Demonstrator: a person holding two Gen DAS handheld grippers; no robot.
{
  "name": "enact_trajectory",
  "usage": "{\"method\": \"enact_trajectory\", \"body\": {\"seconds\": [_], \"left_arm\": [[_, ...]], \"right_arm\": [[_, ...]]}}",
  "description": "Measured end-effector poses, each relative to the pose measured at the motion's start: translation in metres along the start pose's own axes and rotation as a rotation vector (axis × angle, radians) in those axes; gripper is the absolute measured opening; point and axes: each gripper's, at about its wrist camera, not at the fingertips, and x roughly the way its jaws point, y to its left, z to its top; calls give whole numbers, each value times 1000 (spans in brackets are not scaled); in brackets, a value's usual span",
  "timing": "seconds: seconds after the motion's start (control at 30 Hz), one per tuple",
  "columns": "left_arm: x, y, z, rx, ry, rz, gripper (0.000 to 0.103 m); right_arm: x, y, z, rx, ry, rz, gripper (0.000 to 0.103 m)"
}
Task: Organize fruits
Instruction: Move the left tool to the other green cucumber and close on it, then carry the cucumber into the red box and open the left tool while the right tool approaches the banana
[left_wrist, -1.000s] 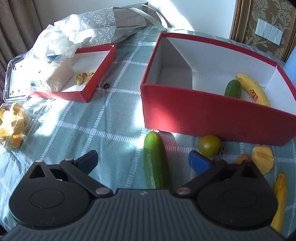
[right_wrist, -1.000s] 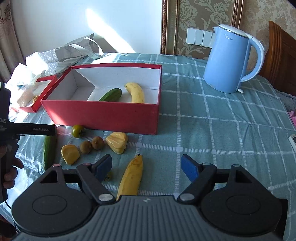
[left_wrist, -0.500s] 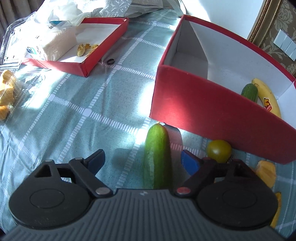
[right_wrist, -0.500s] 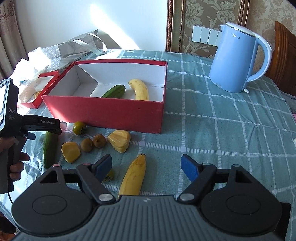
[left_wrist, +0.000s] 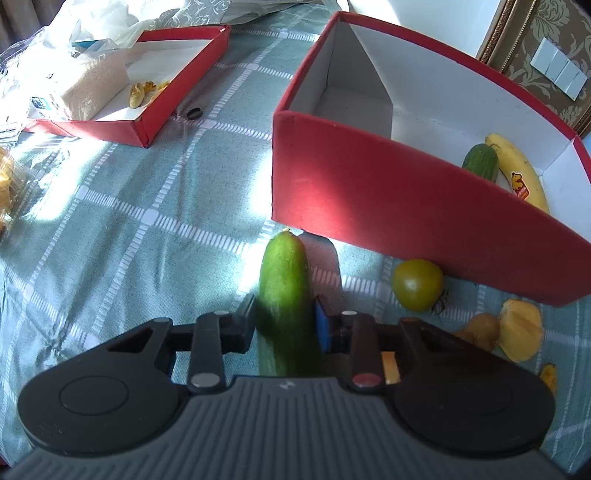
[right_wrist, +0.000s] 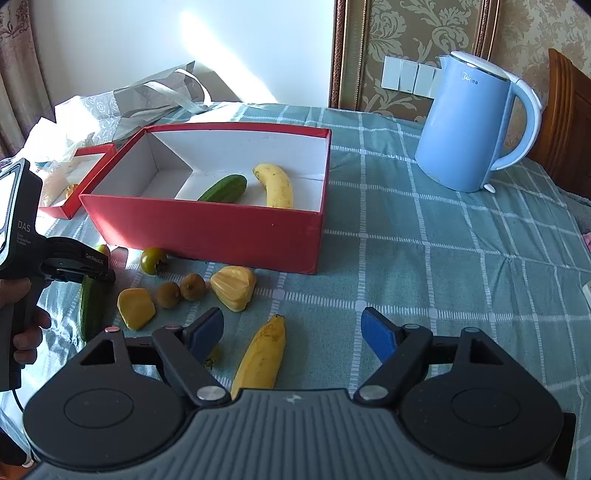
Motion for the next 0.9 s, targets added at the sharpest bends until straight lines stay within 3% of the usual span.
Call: {"method": "enact_trajectory", "body": {"seconds": [0.13,0.23,0.37,0.57,0.8,0.9], "left_arm": [[1,1,1,-1,2,-10,30],[3,-7,3,71,25,6,30],[4,-14,5,60,46,52,35],[0,-6,2,19,34,12,29],[-25,-5,-5,85,-58,-21,29],[-57,0,-7,120,-110,-29,29]], "right_arm": [[-1,-1,0,-2,-7,-5,82],[-1,-3,1,11,-15,-5,82],[2,-5,-1,27,-11,-3,82],[-1,-7,-3,23,-15,-7,82],[1,-16,-3,40,-17,-16,82],[1,-16,-1,36,-23,-12,82]]}}
